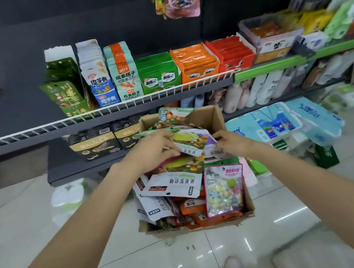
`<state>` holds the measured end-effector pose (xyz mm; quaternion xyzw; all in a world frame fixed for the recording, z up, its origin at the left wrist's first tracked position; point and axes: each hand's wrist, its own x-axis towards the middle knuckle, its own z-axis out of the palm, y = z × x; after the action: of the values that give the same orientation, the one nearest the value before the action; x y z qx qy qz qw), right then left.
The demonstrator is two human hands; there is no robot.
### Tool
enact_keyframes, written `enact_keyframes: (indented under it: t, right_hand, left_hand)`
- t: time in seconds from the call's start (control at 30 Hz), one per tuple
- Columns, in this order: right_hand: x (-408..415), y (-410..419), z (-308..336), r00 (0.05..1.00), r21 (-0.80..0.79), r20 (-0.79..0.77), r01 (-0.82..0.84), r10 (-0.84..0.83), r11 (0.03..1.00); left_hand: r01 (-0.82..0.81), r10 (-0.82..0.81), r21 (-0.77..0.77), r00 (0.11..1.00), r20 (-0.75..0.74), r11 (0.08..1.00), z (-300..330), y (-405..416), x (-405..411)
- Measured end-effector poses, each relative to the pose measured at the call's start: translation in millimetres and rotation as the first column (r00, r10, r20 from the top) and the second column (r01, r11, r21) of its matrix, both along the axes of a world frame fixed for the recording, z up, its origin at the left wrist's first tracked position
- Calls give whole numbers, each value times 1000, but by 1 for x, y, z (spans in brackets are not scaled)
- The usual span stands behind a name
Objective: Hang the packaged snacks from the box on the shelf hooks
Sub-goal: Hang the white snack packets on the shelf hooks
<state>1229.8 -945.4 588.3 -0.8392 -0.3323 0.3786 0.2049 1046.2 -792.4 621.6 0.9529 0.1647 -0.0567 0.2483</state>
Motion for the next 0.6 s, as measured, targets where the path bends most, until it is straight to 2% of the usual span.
enact_keyframes:
  t: [0.13,0.2,0.4,0.5,0.6]
  right_hand:
    - [-8,-13,9,998,-16,-12,-63,63,998]
    - [-14,-16,11,992,1,-16,-121,121,993]
    - [-25,-6,15,961,37,139,-245,238,969]
    - [-30,-4,18,881,-48,309,-362,359,931]
    - [-40,-2,20,715,-199,537,-408,448,891]
  left_hand:
    - [-203,187,44,954,235,978,13,-5,-4]
    - [-247,218,71,935,282,966,18,-8,-5]
    - [-274,218,101,899,380,956,25,-8,-10]
    - [-312,252,73,868,429,947,29,-9,-12]
    - [-347,284,61,845,453,936,35,-10,-16]
